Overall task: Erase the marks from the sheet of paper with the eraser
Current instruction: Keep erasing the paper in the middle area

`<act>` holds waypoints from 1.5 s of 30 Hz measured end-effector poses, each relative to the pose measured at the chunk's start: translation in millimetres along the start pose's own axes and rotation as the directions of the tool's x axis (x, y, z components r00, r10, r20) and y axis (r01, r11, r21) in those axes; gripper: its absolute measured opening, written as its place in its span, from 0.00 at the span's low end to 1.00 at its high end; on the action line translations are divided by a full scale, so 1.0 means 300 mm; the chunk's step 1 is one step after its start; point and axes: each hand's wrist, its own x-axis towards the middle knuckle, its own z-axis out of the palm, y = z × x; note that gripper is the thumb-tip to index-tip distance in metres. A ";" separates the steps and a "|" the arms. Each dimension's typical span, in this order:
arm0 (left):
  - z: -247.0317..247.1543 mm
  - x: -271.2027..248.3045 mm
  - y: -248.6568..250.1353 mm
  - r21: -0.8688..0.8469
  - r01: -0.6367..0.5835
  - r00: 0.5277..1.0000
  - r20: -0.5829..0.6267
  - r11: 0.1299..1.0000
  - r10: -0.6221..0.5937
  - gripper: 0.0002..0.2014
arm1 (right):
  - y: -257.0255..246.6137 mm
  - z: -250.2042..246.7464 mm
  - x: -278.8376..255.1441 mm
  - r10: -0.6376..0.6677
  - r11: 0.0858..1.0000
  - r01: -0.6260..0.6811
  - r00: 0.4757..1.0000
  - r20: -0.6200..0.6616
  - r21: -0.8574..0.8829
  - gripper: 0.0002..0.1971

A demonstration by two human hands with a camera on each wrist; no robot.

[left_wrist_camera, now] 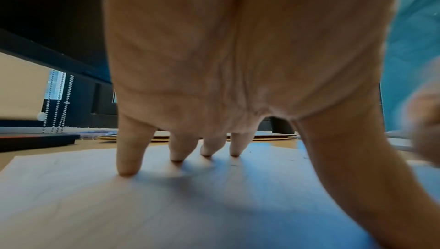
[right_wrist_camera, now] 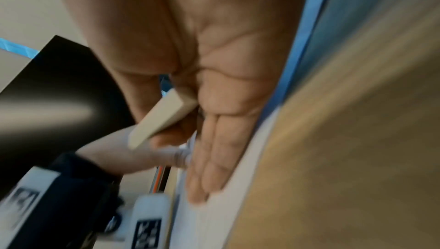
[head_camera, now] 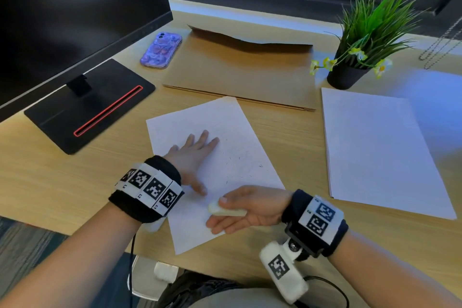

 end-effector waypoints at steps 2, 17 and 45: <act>0.000 0.000 0.001 0.010 -0.003 1.000 0.004 1.000 0.003 0.61 | -0.014 -0.021 0.004 -0.067 0.989 0.086 0.986 -0.155 0.120 0.15; -0.004 -0.003 0.001 0.019 -0.015 1.000 0.023 1.000 0.015 0.61 | -0.054 -0.046 0.005 -0.210 0.917 0.365 0.783 -0.585 0.159 0.16; -0.004 -0.011 0.003 -0.009 -0.007 1.000 0.019 1.000 0.007 0.60 | -0.002 -0.111 -0.143 -0.124 0.965 0.233 0.807 -0.578 0.119 0.16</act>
